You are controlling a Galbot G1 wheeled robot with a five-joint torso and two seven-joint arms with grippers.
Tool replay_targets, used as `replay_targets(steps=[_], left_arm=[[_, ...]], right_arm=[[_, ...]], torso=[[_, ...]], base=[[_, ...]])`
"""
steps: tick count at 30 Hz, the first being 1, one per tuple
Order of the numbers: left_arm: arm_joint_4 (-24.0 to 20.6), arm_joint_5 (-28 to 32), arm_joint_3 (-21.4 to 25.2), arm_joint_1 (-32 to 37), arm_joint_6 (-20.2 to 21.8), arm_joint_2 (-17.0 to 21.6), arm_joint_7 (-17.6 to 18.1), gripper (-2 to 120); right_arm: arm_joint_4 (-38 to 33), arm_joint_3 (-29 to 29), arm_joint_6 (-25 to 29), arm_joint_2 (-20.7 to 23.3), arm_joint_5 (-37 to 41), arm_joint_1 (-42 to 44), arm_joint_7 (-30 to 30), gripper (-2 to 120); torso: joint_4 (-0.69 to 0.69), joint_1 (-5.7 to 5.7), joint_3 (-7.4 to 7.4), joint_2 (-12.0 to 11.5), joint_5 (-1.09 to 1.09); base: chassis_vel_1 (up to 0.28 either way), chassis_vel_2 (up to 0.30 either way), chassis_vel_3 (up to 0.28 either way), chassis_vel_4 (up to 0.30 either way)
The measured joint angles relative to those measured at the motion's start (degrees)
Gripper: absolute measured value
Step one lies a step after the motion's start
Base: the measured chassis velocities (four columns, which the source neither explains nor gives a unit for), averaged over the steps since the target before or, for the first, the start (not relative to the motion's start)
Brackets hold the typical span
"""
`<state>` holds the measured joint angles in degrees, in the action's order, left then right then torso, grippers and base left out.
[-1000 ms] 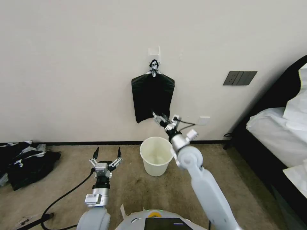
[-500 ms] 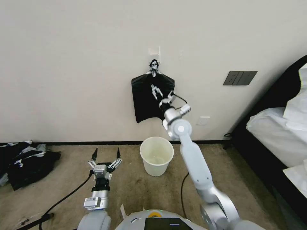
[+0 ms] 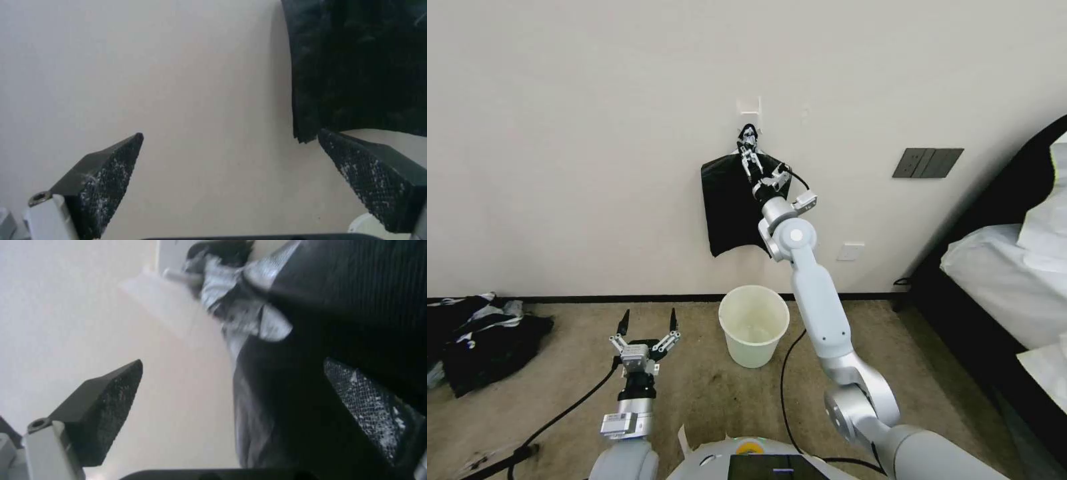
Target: Place a trash bag onto the trash bin.
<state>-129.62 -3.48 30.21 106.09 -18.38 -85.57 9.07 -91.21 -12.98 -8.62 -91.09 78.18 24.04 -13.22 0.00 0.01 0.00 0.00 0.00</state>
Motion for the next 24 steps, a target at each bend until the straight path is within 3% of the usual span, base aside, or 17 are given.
replay_targets(steps=[5,24], left_arm=[[-0.13,0.06,0.1,0.15,-0.1,-0.09,-0.23,100],[-0.69,0.09,0.34,0.31,-0.19,-0.15,-0.28,100]], right_arm=[[3.34,-1.32,0.2,-1.03,-0.82,-1.92,1.84,100],[5.17,-1.42,-0.11,-0.63,-0.76,-4.78,4.96,99]], torso=[[0.0,0.0,0.0,0.0,0.0],[0.0,-0.01,0.0,0.0,0.0]], base=[[0.0,0.0,0.0,0.0],[0.0,0.0,0.0,0.0]])
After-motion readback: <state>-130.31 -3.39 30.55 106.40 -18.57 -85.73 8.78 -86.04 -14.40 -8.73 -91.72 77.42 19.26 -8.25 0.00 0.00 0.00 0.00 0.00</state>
